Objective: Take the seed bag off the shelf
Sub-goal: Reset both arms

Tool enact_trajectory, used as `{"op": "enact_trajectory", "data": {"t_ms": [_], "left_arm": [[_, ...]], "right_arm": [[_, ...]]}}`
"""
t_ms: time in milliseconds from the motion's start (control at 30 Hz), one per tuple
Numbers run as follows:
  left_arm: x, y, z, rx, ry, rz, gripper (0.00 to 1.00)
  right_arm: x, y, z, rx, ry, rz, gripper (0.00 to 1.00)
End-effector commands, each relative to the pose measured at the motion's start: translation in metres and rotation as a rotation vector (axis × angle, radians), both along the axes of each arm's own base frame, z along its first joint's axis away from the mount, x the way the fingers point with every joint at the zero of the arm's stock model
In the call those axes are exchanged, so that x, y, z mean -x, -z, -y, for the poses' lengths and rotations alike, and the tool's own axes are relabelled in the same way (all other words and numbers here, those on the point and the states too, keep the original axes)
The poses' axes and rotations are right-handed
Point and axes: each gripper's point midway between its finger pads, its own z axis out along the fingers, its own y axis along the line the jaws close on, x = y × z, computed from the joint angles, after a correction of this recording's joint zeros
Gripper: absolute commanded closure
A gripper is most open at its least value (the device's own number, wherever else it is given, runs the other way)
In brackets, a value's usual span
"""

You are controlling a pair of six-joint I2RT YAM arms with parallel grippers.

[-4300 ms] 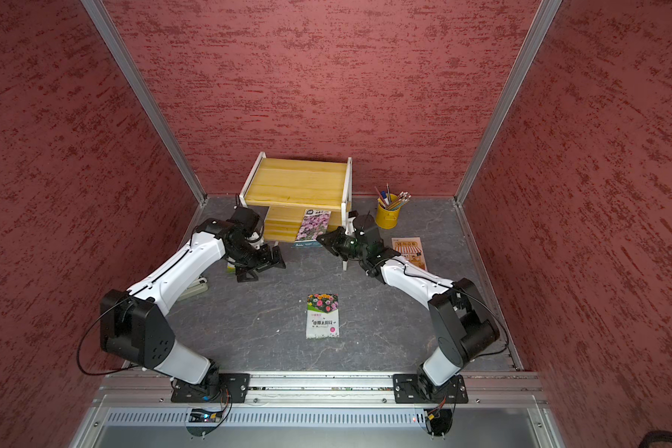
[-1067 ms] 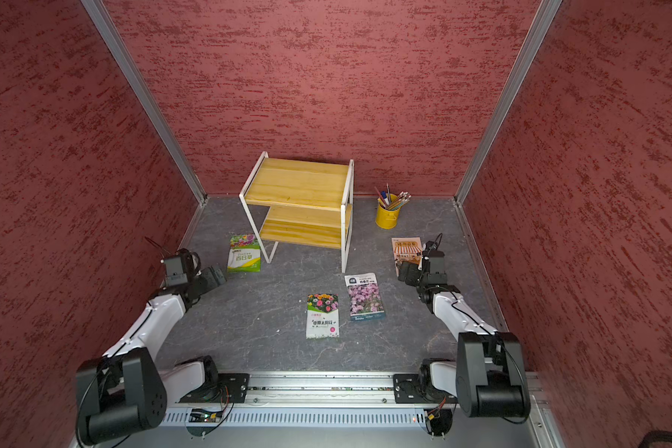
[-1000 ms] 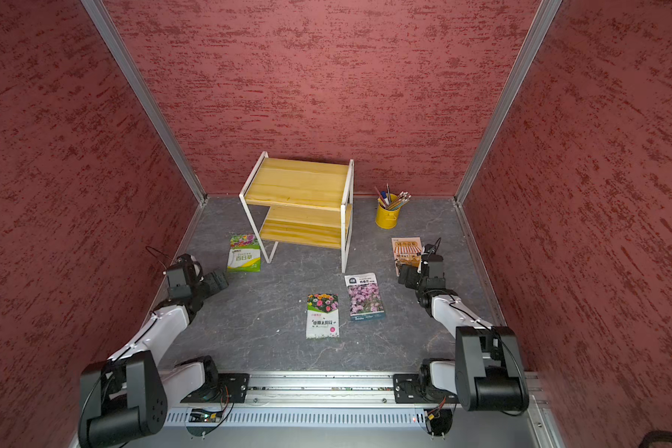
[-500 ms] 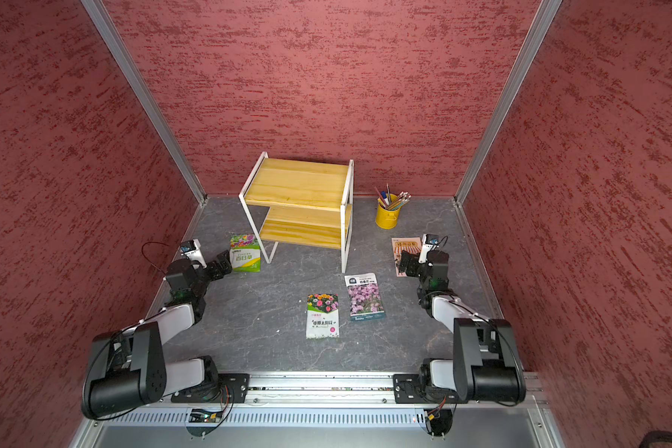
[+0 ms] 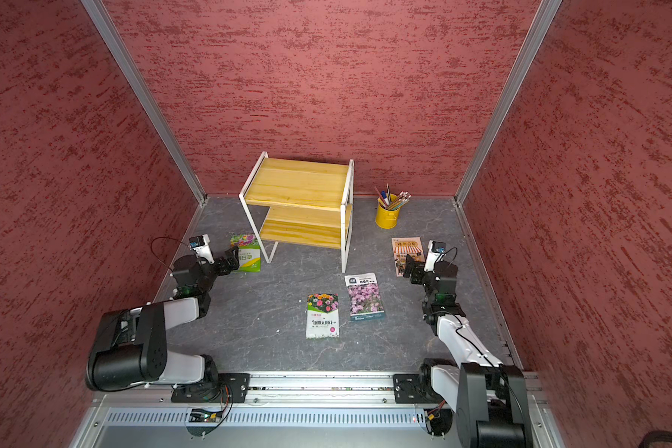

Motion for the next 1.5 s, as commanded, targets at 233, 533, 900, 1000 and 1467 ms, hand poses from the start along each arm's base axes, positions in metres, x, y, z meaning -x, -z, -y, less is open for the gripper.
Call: {"op": "enact_trajectory", "data": {"t_ms": [233, 533, 900, 1000, 1467], "left_arm": [[-0.008, -0.011, -0.005, 0.038, -0.006, 0.040, 0.00], [-0.013, -0.003, 0.034, -0.152, 0.059, 0.050, 0.00], [-0.014, 0.004, 0.042, -0.214, 0.032, 0.070, 0.00], [-0.014, 0.004, 0.042, -0.213, 0.032, 0.072, 0.00], [-0.014, 0.004, 0.041, -0.212, 0.032, 0.071, 0.00]], "right_arm": [[-0.068, 0.014, -0.019, 0.014, -0.135, 0.025, 0.02], [-0.051, 0.020, -0.020, 0.048, -0.109, 0.122, 0.02], [-0.050, 0.019, -0.025, 0.060, -0.128, 0.129, 0.01], [-0.050, 0.020, -0.025, 0.060, -0.129, 0.129, 0.02], [-0.051, 0.020, -0.025, 0.061, -0.127, 0.124, 0.02]]}}
